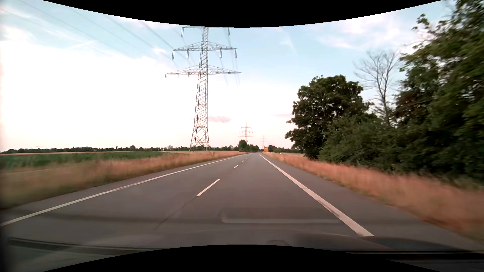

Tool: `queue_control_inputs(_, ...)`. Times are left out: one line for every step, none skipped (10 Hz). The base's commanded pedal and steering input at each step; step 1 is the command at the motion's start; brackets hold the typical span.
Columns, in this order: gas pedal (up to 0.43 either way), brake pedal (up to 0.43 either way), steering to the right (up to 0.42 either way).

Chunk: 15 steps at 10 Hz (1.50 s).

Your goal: Follow the waypoints while adhering to traffic rules and regulations

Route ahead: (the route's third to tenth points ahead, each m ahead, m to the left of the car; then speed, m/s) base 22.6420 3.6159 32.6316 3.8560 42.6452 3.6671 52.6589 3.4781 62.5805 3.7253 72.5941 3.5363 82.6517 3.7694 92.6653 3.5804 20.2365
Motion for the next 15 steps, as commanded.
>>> queue_control_inputs(0.000,0.000,-0.002)
queue_control_inputs(0.000,0.000,-0.002)
queue_control_inputs(0.000,0.000,-0.002)
queue_control_inputs(0.000,0.000,-0.002)
queue_control_inputs(0.000,0.000,-0.001)
queue_control_inputs(0.000,0.000,-0.002)
queue_control_inputs(0.000,0.000,-0.002)
queue_control_inputs(0.000,0.000,-0.001)
queue_control_inputs(0.000,0.000,-0.002)
queue_control_inputs(0.000,0.000,-0.002)
queue_control_inputs(0.000,0.000,-0.002)
queue_control_inputs(0.000,0.000,-0.002)
queue_control_inputs(0.020,0.000,-0.002)
queue_control_inputs(0.028,0.000,-0.003)
queue_control_inputs(0.028,0.000,-0.003)
